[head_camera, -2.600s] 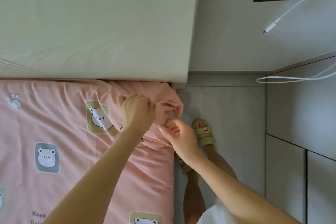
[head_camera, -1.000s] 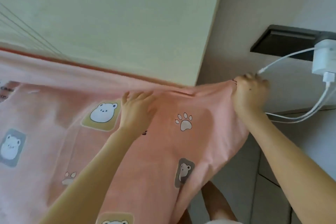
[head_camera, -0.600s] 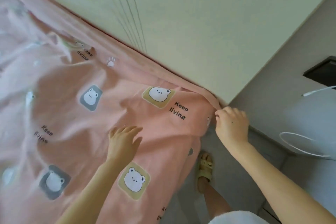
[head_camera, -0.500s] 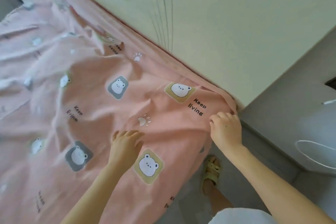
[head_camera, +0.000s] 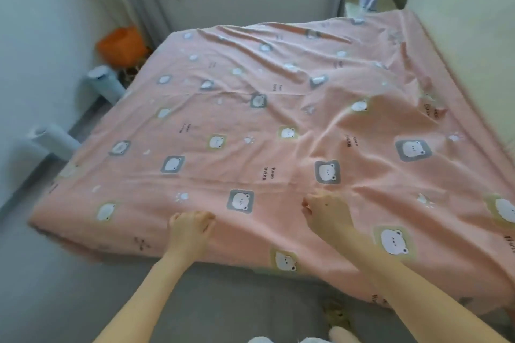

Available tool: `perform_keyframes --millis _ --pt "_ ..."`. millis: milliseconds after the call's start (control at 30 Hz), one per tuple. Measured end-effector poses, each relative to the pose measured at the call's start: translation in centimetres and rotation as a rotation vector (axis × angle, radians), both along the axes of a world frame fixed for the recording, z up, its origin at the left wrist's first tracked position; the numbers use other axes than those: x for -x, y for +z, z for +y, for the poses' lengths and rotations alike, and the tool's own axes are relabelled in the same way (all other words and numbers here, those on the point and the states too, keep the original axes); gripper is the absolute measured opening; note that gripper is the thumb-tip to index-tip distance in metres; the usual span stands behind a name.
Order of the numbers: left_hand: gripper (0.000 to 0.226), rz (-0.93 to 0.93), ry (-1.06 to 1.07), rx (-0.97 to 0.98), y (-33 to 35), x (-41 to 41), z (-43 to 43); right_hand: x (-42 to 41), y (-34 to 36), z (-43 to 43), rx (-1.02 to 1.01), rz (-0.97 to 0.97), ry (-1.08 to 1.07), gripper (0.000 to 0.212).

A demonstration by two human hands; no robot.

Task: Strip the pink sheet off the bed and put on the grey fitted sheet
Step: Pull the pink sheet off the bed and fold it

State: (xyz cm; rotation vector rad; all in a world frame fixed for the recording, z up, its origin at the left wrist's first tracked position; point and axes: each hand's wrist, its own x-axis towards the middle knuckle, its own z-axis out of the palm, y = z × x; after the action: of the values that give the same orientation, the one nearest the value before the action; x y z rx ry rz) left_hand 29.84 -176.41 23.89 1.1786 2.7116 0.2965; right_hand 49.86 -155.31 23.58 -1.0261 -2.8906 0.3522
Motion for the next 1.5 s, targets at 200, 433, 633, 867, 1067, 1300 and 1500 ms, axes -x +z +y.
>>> perform_keyframes --millis 200,433,633,867,1067,1300,1500 --pt "0.023 0.004 0.423 -0.063 0.4 6.3 -15.5 14.6 1.6 -8.2 0.001 -0.015 0.37 0.024" --pt "0.024 -0.069 0.842 0.019 -1.6 12.3 -26.6 29.0 -0.4 -16.2 0.076 -0.041 0.614 0.025" --pt "0.022 -0.291 1.219 -0.113 -4.9 21.0 -31.3 40.9 -2.9 -20.2 0.15 -0.134 0.765 0.027" --pt "0.022 -0.432 1.451 -0.213 -6.9 30.2 -34.9 55.2 -4.9 -26.1 0.174 -0.243 0.866 0.035" --pt "0.025 -0.483 1.5 -0.293 -10.1 39.0 -41.4 67.5 -9.3 -35.8 0.125 -0.316 0.993 0.031" --pt "0.021 -0.588 1.465 -0.352 -16.5 52.7 -52.4 82.6 -17.0 -50.1 -0.135 -0.453 1.207 0.028" --pt "0.018 -0.585 1.479 -0.365 -23.4 62.8 -59.5 94.0 -25.4 -60.1 -0.367 -0.444 1.338 0.014"
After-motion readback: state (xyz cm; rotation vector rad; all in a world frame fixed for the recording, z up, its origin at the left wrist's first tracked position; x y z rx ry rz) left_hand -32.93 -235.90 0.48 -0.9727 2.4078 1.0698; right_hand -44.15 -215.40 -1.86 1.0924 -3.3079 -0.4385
